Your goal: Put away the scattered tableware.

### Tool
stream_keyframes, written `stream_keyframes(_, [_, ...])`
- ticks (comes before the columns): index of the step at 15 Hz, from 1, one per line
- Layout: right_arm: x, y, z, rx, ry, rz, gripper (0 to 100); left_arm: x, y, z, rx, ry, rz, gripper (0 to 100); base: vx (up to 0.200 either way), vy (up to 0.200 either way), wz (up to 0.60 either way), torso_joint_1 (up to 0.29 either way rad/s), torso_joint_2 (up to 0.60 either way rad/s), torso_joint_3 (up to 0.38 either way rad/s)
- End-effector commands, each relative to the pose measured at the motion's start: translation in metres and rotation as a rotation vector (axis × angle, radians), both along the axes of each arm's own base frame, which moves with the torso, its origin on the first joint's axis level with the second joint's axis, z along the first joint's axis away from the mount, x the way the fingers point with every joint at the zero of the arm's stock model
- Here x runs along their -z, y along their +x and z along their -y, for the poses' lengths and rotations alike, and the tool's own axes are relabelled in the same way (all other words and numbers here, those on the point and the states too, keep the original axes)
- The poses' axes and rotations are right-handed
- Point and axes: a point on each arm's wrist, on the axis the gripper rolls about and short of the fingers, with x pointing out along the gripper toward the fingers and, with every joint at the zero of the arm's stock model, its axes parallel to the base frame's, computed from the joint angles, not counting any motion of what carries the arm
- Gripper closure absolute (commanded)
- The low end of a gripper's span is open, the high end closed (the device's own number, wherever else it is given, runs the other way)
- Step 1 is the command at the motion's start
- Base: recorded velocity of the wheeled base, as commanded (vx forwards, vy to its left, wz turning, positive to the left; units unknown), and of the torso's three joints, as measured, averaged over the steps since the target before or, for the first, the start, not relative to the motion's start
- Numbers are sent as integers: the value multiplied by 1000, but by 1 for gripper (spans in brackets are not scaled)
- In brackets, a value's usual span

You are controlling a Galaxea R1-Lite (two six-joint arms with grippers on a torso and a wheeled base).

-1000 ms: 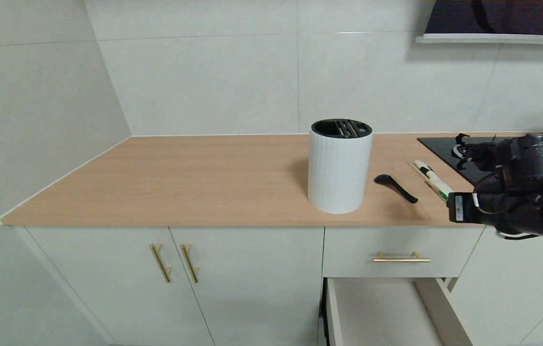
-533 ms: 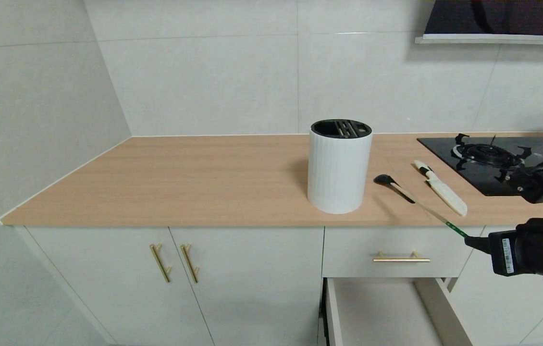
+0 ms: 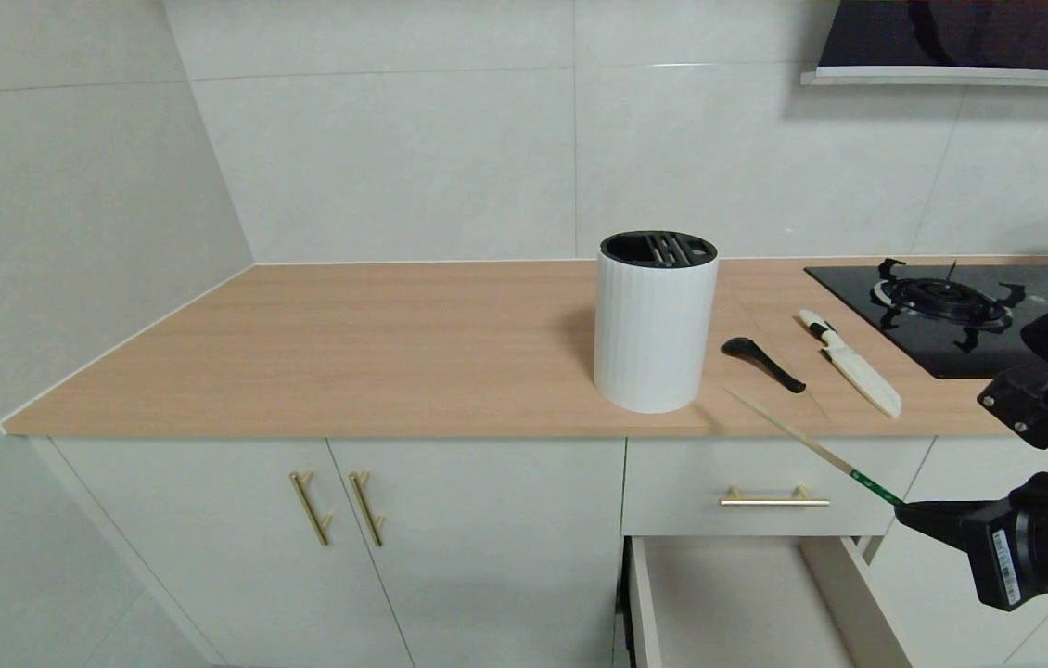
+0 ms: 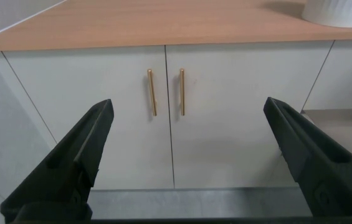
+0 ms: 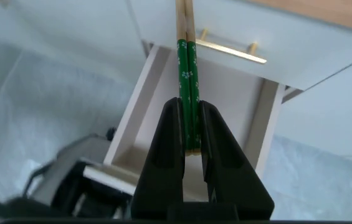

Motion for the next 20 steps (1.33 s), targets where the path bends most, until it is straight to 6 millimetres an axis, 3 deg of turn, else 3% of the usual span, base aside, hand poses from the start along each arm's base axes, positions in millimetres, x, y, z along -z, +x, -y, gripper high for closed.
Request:
stream_keyframes(1, [5, -3, -2, -20, -13, -16, 100, 0, 0, 0, 0, 0, -2, 0, 0, 0, 0, 0, 0, 0])
stream_keyframes(7, [14, -10, -5, -86, -66, -30, 100, 0, 0, 0, 0, 0, -2, 0, 0, 0, 0, -16, 31, 18])
stream_keyframes(20, [26, -6, -10, -107, -93, -97, 100, 0, 0, 0, 0, 0, 0, 0, 0, 0, 0, -189, 462, 270])
